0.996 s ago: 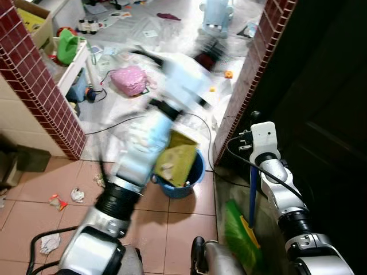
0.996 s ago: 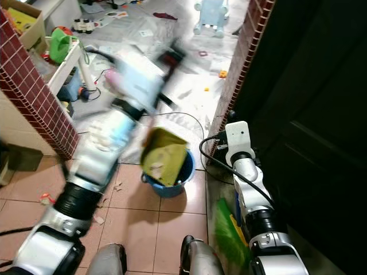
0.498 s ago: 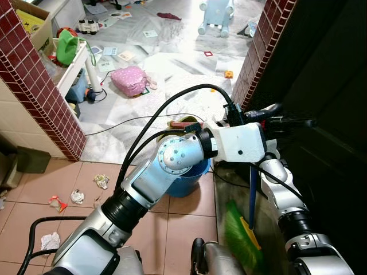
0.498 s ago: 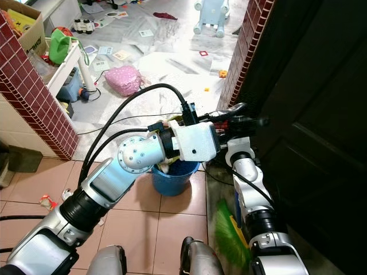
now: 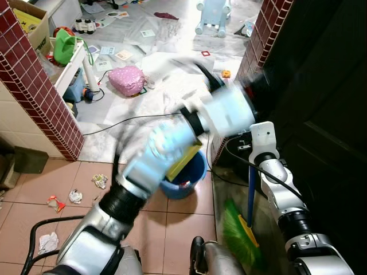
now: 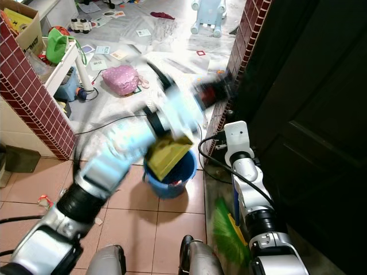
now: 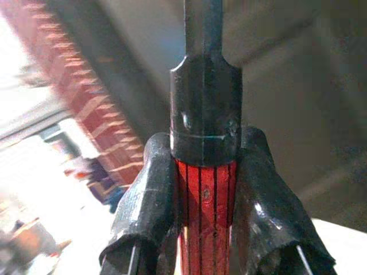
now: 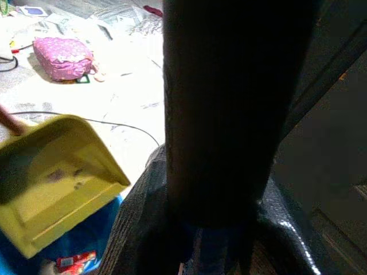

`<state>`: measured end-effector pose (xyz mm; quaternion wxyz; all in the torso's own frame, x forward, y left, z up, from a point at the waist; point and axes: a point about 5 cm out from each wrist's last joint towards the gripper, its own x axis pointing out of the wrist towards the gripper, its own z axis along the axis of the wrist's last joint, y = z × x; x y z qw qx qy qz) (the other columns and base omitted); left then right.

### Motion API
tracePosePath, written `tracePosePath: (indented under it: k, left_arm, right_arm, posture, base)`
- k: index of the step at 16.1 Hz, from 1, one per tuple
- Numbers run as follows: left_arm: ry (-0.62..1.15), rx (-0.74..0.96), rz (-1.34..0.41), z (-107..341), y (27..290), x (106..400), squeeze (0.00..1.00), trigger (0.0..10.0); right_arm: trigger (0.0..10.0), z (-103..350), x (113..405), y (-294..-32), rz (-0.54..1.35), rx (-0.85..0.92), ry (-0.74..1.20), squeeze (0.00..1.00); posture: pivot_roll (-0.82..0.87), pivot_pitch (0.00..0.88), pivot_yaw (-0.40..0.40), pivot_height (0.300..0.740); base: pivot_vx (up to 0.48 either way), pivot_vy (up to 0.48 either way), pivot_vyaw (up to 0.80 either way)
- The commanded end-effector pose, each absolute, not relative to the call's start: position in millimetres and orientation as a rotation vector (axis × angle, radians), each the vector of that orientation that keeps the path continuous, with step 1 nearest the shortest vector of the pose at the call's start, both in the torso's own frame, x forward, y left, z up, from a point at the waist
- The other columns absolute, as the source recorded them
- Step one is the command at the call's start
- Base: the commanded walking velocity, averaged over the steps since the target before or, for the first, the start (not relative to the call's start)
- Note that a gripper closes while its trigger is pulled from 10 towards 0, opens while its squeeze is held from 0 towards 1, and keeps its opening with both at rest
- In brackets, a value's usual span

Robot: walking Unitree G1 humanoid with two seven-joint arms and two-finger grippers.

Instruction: Sweep floor

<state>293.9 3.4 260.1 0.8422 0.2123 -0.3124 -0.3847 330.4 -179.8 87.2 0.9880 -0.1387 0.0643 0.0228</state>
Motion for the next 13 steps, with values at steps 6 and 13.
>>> tracePosePath:
  k: [6,13]
  left_arm:
    - [-0.891,0.311,-0.320,340.9,68.2,302.4,0.00,10.0]
    - [-0.795,0.359,0.026,337.6,152.9,312.3,0.00,10.0]
  right_arm:
    - [10.0,87.9,335.4,-173.7,0.080,-0.273,0.130,0.00]
    - [10.0,88.4,334.5,-154.6,0.176,-0.245,0.116,0.00]
  posture:
    - [0.01,0.114,-0.056,0.740]
    - [0.02,0.119,-0.057,0.740]
  base:
    - [0.000,0.000,0.00]
    - [0.000,0.000,0.00]
